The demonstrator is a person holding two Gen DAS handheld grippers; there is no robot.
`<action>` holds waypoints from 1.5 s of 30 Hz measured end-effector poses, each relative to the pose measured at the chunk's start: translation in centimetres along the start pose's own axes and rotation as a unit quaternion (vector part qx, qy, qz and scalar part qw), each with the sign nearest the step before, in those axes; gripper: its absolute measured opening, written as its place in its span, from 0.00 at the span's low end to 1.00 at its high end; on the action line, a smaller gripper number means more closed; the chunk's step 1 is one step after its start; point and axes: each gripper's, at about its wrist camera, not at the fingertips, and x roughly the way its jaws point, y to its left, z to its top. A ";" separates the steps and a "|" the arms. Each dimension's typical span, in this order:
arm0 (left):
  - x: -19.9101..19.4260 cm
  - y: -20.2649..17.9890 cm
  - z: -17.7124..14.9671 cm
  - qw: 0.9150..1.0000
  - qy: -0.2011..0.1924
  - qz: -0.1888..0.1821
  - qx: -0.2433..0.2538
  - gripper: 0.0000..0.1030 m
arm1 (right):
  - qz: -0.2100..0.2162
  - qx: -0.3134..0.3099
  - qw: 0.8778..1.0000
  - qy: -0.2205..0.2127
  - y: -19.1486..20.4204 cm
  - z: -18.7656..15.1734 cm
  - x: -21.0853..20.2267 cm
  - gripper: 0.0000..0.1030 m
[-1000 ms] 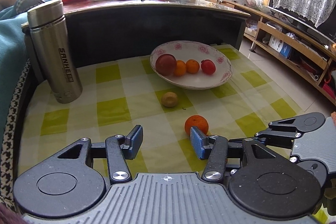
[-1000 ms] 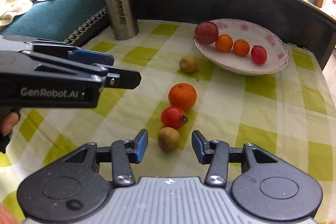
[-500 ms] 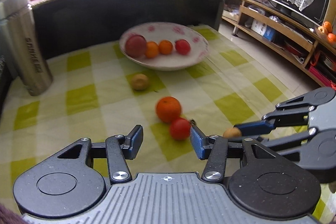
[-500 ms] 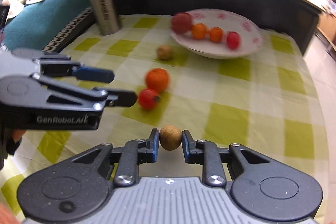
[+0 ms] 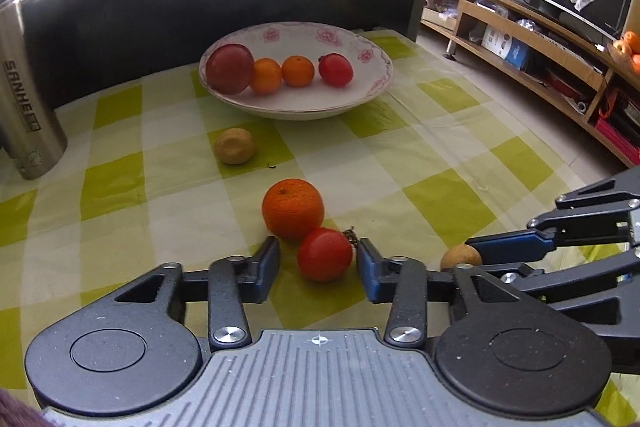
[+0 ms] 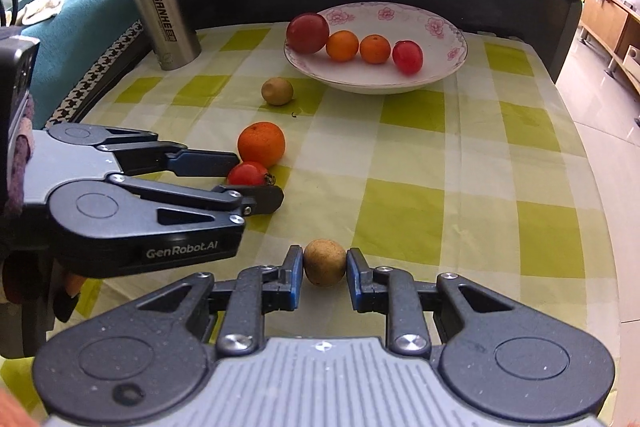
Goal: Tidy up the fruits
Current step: 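Close the left tool on the cherry tomato while the right tool holds the brown fruit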
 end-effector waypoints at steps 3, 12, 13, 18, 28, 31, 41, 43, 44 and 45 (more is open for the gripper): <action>-0.2 -0.4 -0.1 1.000 0.001 0.006 0.013 0.36 | -0.002 -0.005 1.000 -0.001 0.1 0.0 0.0 0.29; -3.0 -0.1 -1.3 0.999 0.012 0.021 0.026 0.35 | 0.003 -0.021 1.000 -0.011 0.2 0.1 -0.8 0.29; -3.4 -0.1 -1.5 0.999 0.014 0.025 0.026 0.35 | 0.003 -0.027 1.000 -0.014 0.3 0.0 -1.0 0.29; -4.0 -0.3 -2.9 0.998 0.028 0.039 0.027 0.36 | 0.000 -0.051 0.999 -0.008 0.9 -0.8 -0.6 0.29; -4.2 -1.0 -3.7 0.998 0.027 0.039 0.038 0.46 | 0.001 -0.075 0.997 -0.022 0.9 -1.7 -0.6 0.31; -4.1 -1.0 -3.8 0.998 0.026 0.031 0.040 0.57 | 0.011 -0.074 0.997 -0.025 0.9 -1.8 -0.6 0.38; -3.6 -1.5 -3.8 0.998 0.016 0.021 0.050 0.61 | -0.004 -0.090 0.995 -0.047 1.2 -2.2 -0.4 0.40; -3.7 -1.5 -3.9 0.999 0.015 0.022 0.045 0.61 | -0.004 -0.090 0.995 -0.050 1.1 -2.3 -0.4 0.40; -3.7 -1.6 -4.0 0.999 0.013 0.025 0.046 0.61 | -0.004 -0.089 0.995 -0.051 1.0 -2.3 -0.4 0.40; -3.7 -1.6 -4.0 0.999 0.011 0.027 0.046 0.61 | -0.004 -0.088 0.995 -0.053 1.0 -2.3 -0.4 0.40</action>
